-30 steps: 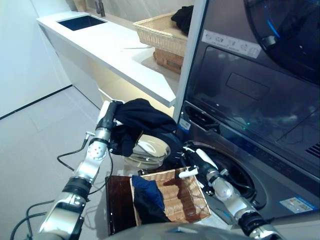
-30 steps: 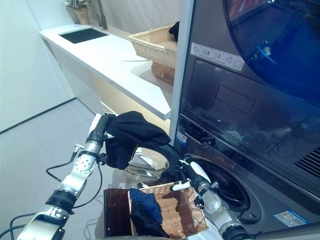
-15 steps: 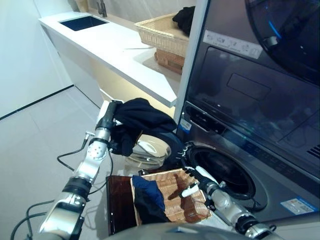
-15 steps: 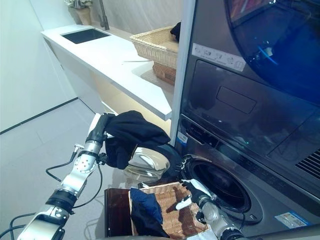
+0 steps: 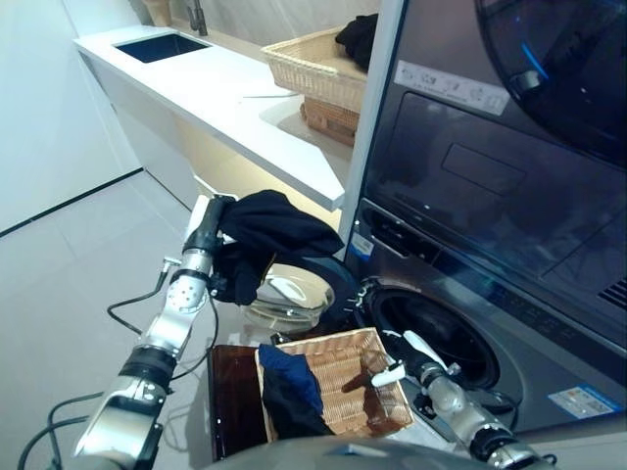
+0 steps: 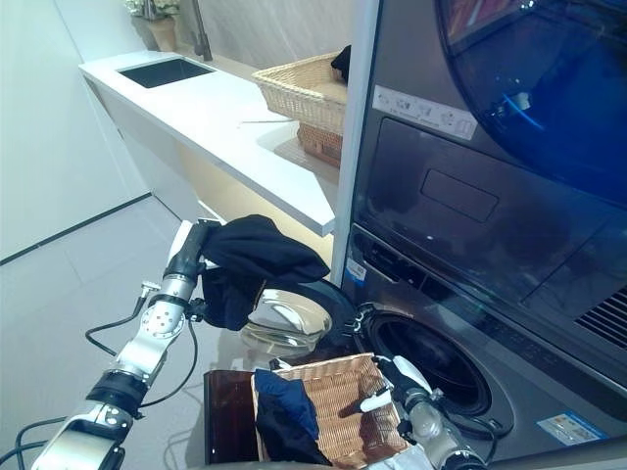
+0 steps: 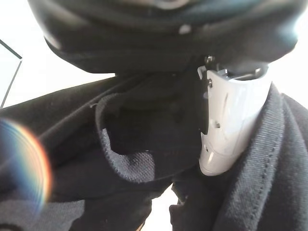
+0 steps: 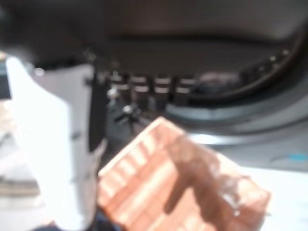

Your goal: Pick up the clothes and place them into the washing machine

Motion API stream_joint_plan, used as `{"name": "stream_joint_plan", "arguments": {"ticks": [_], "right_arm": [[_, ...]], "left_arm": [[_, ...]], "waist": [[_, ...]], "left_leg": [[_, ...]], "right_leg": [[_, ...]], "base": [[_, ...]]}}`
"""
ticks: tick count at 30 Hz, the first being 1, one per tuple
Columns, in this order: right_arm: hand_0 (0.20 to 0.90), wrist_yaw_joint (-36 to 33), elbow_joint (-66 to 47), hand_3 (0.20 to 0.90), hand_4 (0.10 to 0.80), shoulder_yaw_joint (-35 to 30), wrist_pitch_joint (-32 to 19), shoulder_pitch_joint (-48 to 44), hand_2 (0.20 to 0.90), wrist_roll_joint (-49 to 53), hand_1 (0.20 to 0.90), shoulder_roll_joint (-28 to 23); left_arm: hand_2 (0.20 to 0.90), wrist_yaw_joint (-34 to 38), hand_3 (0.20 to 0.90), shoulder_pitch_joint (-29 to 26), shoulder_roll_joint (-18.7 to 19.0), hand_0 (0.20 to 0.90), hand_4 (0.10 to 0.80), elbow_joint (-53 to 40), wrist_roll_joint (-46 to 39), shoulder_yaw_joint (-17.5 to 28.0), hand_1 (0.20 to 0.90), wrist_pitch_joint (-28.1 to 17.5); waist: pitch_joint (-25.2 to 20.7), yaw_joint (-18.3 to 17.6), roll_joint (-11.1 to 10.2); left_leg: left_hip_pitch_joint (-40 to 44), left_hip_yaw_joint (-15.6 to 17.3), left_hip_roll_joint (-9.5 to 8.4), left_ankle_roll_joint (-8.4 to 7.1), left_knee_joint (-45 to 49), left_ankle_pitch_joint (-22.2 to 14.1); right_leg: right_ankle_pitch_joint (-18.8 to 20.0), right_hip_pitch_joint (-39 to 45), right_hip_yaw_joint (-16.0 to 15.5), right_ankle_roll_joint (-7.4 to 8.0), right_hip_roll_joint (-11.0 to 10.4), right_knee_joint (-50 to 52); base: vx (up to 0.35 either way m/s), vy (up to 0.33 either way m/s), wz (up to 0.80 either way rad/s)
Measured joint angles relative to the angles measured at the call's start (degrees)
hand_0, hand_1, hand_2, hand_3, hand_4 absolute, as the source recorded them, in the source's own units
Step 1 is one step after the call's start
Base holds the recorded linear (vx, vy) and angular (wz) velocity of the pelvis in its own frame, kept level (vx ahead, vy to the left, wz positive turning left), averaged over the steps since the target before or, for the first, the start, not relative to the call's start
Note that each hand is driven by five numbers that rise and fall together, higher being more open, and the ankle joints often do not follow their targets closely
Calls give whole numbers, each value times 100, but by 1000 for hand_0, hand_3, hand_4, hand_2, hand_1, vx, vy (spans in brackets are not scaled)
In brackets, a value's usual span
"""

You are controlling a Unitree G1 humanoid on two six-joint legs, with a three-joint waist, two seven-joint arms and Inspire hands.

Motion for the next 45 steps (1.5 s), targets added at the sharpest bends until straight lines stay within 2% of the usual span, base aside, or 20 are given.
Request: {"name": "stream_joint_plan", "arguments": {"ticks": [8,12,16,31,45], "right_arm": [[900,-255,-559,900,800,-433,-9,276,900,151,900,-149],[900,-314,-938,900,800,-449,-14,303,900,153,900,-173],[900,-329,-1213,900,800,-541,-77,299,900,165,900,-168],[900,-286,-1941,900,800,-632,-401,268,900,1025,900,-186],[900,-285,-2089,900,800,-797,-406,256,900,989,900,-220]], "left_arm": [[200,-27,200,106,-74,200,300,-140,-89,0,200,-4],[200,-97,200,443,-203,200,300,-615,-199,-7,200,-37],[200,-161,200,626,-281,200,300,-666,-287,-7,200,-59],[200,-681,200,946,-229,200,300,-602,-961,-22,200,-200],[200,-777,200,1236,-61,200,300,-589,-965,29,200,-315]], "waist": [[4,-1,13],[7,2,25],[-3,14,44],[1,33,71],[9,68,206]], "left_leg": [[-3,7,0,1,-2,-5],[-5,8,0,3,-2,-9],[-4,6,0,3,-2,-9],[-2,1,0,3,1,-8],[-1,-14,2,2,-1,-9]], "right_leg": [[0,-4,7,0,-1,0],[-1,-8,11,-1,-1,-1],[-2,-6,9,-1,-1,-2],[-2,-2,6,-2,0,-2],[-8,2,0,3,1,-2]], "base": [[0,0,0],[-4,0,2],[-7,0,4],[-1,-1,0],[-8,-4,3]]}}
